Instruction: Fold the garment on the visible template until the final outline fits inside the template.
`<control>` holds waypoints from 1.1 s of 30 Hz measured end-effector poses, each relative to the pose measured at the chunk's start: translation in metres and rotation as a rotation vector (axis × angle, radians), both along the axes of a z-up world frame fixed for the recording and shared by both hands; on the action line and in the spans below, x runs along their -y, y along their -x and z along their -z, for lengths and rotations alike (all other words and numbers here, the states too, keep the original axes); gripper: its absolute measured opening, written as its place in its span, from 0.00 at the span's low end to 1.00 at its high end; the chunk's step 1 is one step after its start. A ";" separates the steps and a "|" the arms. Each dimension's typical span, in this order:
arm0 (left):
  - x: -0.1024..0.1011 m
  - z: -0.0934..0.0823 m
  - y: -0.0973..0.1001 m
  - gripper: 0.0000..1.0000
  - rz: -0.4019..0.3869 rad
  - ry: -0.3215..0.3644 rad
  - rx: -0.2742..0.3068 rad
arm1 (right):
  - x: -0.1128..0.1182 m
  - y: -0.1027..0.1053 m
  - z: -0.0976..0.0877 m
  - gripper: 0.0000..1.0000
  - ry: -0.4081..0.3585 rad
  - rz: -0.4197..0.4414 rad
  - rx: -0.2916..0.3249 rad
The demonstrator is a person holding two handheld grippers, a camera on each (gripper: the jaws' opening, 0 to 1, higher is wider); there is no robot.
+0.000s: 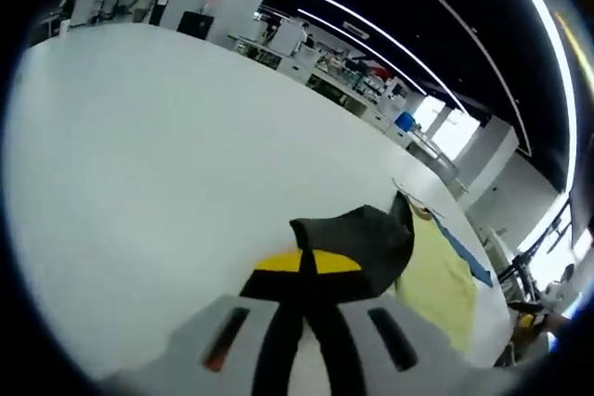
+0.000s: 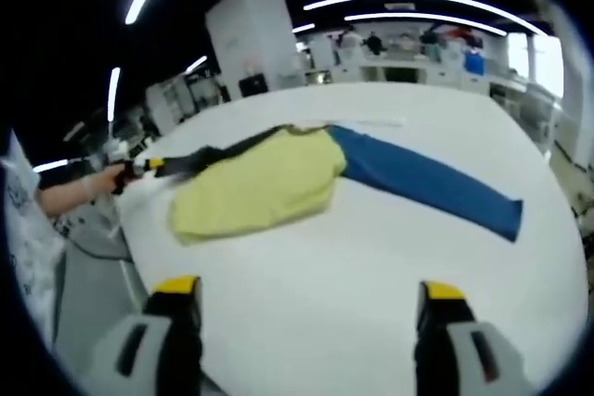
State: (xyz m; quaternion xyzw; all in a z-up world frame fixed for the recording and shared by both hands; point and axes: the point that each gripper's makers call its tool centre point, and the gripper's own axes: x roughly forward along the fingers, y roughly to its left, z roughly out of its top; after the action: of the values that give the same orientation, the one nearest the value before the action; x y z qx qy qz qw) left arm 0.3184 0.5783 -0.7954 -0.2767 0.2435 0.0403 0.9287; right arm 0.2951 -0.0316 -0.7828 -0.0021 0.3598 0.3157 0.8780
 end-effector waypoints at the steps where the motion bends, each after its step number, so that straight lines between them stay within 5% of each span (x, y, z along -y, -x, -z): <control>1: -0.001 0.000 0.002 0.00 -0.011 0.001 -0.003 | 0.000 0.000 0.001 0.97 0.000 -0.001 -0.002; 6: -0.017 0.007 0.011 0.00 -0.054 0.021 -0.024 | -0.003 0.000 0.002 0.97 -0.003 0.000 -0.006; 23: -0.011 0.023 0.013 0.00 -0.054 0.010 -0.061 | -0.005 0.002 0.005 0.97 -0.013 0.011 -0.009; 30: -0.013 0.019 0.017 0.00 -0.009 -0.062 -0.040 | -0.003 0.002 0.004 0.98 -0.019 0.018 -0.005; 33: -0.016 0.015 0.018 0.15 0.020 -0.138 -0.027 | -0.002 0.001 0.003 0.98 -0.020 0.018 -0.002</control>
State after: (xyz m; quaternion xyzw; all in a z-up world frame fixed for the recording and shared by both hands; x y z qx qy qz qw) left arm 0.3000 0.5947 -0.8108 -0.2089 0.2555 0.0515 0.9426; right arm 0.2944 -0.0292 -0.7858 0.0103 0.3574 0.3114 0.8805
